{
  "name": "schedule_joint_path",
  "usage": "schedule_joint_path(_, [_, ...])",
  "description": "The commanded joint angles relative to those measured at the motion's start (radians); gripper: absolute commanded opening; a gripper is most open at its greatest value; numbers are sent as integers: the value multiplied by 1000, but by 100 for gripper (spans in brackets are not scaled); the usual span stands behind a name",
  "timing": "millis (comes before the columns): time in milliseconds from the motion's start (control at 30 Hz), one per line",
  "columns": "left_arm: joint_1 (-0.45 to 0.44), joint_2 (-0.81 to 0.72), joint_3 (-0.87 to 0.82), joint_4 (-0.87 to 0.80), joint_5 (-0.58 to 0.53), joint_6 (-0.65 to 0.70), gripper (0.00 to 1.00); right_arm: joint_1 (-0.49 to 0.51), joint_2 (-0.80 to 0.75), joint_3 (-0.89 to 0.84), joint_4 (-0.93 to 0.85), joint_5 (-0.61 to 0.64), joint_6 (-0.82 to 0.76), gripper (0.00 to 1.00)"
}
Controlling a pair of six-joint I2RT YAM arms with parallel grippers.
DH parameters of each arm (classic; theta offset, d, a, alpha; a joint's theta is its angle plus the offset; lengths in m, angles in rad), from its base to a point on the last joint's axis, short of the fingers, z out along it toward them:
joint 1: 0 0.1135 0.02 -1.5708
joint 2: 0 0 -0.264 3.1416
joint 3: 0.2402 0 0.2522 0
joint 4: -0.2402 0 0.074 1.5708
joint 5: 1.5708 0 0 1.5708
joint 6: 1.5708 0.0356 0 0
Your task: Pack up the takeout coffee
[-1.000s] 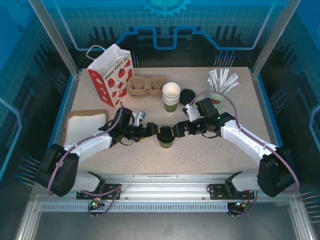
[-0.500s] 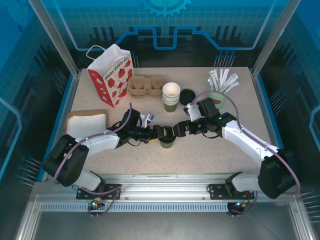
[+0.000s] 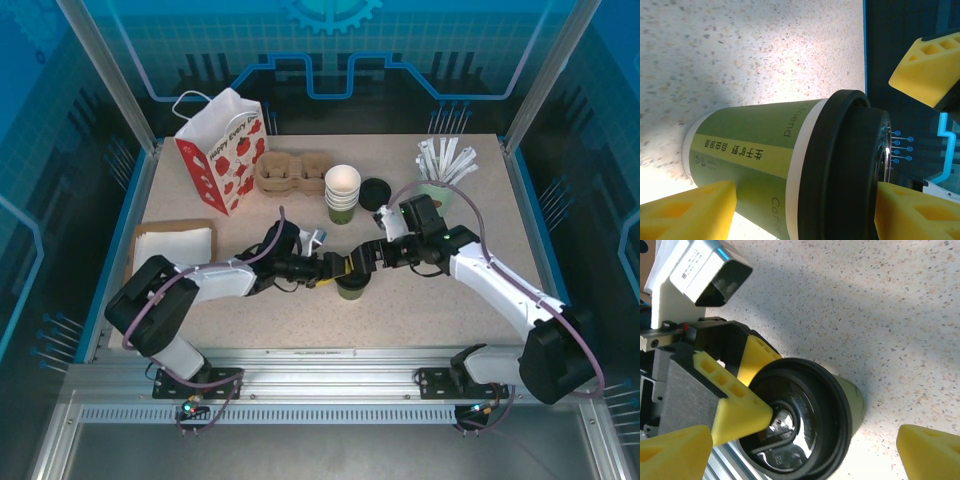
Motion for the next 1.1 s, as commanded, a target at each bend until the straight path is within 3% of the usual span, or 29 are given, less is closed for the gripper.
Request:
schedule_joint_path(0, [-37,45,50,17,-40,-16,72,-29,-35,25,-36,7,-17,96])
schedule_joint_path(267, [-72,93,141,-18,-61,1,74,-101,-92,31,-73,18,-25,96])
schedule_joint_path(467, [-39,-15,202,-232,-127,152,83,-86,-157,58,-66,116,-38,95])
schedule_joint_path(533, [8,-100,212,-339,-191,240,84,-38,-186,76,-46,178,-57,95])
schedule_joint_path(633, [74,-226,256,-537,-410,431,84,73,-206,109,2,296,-97,95])
schedule_joint_path(733, [142,-269,309,-634,-568,604,83,145,-185,138,58,374,-125,95])
schedule_joint_path(867, [228,-218,386,-634,-640,721,81,156,-120,186,97,370,-114,95])
schedule_joint_path(1067, [285,-27,566,-676,-755,880,75,166,-58,228,74,388,-117,95])
